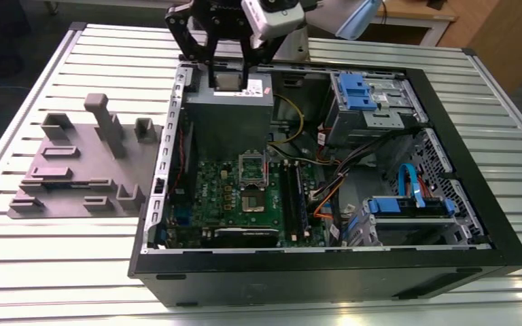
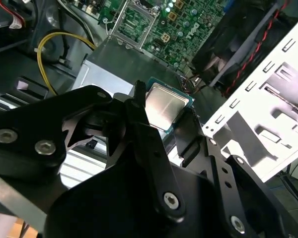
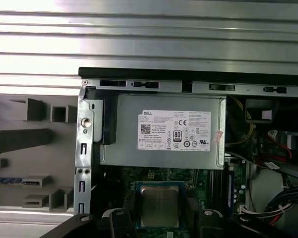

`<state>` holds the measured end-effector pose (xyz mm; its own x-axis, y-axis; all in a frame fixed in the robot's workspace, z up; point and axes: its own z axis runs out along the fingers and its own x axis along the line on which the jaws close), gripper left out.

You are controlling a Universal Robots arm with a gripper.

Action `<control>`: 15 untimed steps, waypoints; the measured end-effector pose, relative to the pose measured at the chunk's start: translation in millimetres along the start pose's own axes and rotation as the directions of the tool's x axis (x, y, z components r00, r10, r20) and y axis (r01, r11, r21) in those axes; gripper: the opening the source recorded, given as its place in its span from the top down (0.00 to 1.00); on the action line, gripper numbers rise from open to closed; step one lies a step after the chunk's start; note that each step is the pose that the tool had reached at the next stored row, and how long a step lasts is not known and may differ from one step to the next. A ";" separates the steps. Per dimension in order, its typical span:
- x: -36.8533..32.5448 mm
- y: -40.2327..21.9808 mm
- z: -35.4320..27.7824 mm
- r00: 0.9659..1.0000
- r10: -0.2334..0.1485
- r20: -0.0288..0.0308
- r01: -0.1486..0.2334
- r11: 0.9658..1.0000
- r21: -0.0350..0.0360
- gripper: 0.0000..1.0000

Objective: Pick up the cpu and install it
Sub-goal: 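Pick up the cpu and move it towards the insertion slot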

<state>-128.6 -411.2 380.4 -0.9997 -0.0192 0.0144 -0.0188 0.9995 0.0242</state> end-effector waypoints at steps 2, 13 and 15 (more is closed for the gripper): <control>-3.3 -0.1 -0.1 1.000 0.000 0.000 0.000 1.000 0.000 0.53; -24.2 -0.4 -0.3 1.000 0.000 0.000 0.000 1.000 0.000 0.53; -28.5 -0.5 -0.4 1.000 0.000 0.000 0.000 1.000 0.000 0.53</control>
<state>-100.1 -411.2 380.4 -0.9997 -0.0193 0.0145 -0.0189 0.9995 0.0243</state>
